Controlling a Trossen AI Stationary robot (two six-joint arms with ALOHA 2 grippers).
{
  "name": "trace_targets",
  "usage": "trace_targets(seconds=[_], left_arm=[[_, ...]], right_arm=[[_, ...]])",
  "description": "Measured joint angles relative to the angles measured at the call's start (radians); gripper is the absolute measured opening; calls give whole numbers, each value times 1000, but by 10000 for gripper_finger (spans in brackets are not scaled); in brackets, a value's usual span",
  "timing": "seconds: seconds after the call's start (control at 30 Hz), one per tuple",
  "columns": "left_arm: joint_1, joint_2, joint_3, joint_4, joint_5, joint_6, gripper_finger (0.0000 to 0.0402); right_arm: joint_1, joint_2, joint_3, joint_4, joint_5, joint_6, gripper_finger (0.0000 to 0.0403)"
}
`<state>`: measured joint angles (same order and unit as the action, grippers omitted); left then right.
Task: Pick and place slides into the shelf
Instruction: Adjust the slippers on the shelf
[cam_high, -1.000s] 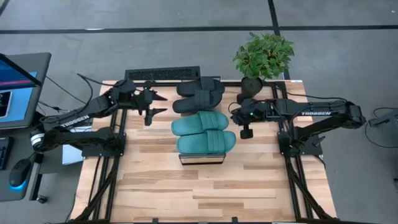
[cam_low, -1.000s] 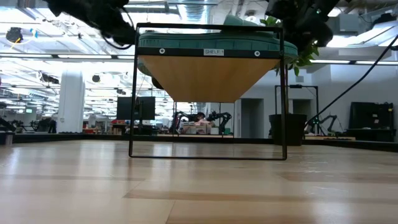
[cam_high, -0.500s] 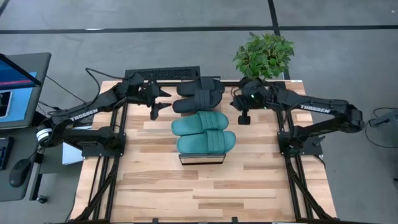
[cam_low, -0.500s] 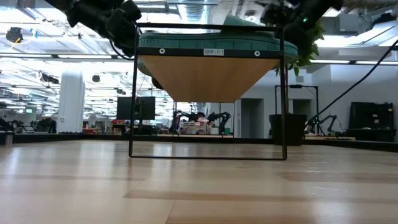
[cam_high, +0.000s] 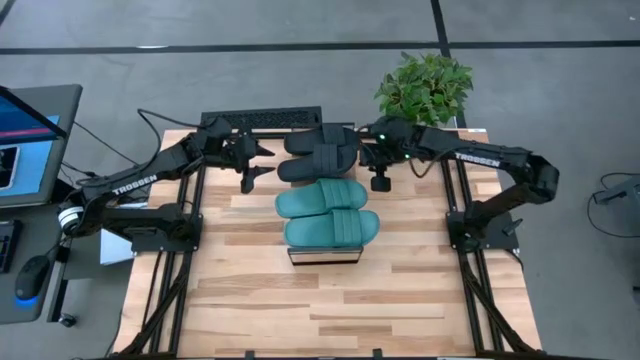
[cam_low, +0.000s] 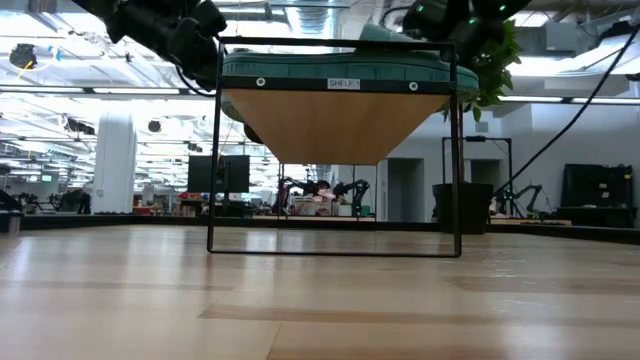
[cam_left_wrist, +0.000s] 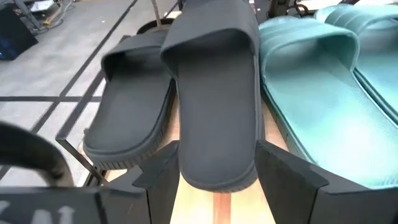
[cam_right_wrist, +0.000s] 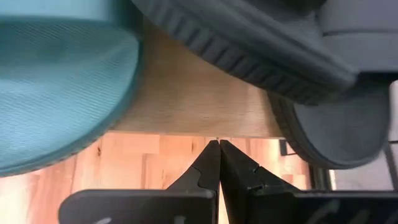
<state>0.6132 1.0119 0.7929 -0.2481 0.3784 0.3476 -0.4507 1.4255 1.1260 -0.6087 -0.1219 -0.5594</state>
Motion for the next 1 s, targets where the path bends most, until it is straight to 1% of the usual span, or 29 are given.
trace_targets(seconds=[0.17,0.37,0.77,1.0], left_arm=[[0,0,0,-21,0,9,195],[0,0,0,-34,0,11,195],[0,0,0,-55,0,17,195],[0,0,0,-55,0,28,195]], right_arm=[[-30,69,46,-16,-9,-26,0],[-69,103,84,-11,-18,-61,0],[-128,104,89,19,-21,-74,0],[-141,126,90,78,-8,-84,0]])
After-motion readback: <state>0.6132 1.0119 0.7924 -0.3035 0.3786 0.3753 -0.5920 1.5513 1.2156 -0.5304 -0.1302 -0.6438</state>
